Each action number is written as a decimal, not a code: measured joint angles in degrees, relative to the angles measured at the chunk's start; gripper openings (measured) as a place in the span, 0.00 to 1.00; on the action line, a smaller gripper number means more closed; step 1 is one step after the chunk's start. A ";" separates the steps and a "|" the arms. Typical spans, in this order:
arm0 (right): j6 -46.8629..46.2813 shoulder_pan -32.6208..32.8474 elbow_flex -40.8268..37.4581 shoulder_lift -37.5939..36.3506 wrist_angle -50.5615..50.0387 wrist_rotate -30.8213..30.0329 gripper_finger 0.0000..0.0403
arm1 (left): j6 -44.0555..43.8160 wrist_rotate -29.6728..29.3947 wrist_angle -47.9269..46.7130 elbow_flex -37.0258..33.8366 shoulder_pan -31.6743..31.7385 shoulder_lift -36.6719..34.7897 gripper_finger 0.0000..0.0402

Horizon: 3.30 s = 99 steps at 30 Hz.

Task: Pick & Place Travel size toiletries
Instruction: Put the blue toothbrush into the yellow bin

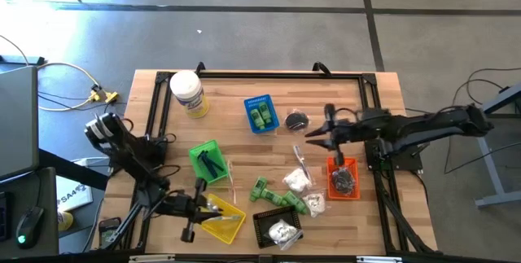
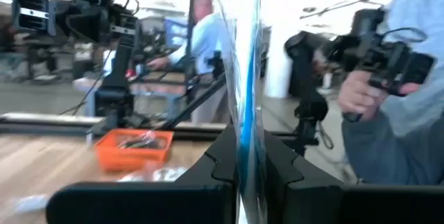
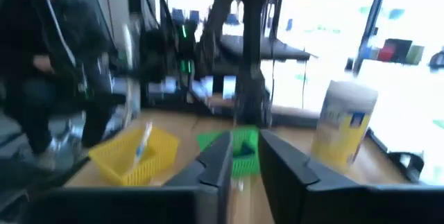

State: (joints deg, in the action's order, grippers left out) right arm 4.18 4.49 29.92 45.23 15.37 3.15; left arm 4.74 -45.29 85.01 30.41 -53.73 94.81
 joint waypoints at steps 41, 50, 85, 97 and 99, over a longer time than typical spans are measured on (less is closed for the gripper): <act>-3.09 0.02 -15.72 -7.67 17.85 1.51 0.02 | 0.61 -6.57 -0.09 6.94 0.81 15.23 0.04; -2.92 0.02 -15.64 -5.19 18.59 3.24 0.02 | 9.26 -14.14 4.55 5.16 -4.22 14.52 0.05; 6.17 11.82 31.58 52.85 21.49 7.68 0.74 | 41.54 7.66 4.21 5.92 10.09 -1.45 0.04; 1.63 9.27 37.23 58.16 19.83 8.68 0.74 | 38.22 15.24 3.96 5.92 15.27 -1.45 0.04; 1.63 8.88 37.23 58.16 19.68 8.56 0.74 | 37.83 16.01 3.92 5.92 15.85 -1.45 0.04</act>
State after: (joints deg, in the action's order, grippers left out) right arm 5.80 13.38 67.15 103.39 35.05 11.71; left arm 42.57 -29.28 88.94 36.34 -37.87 93.36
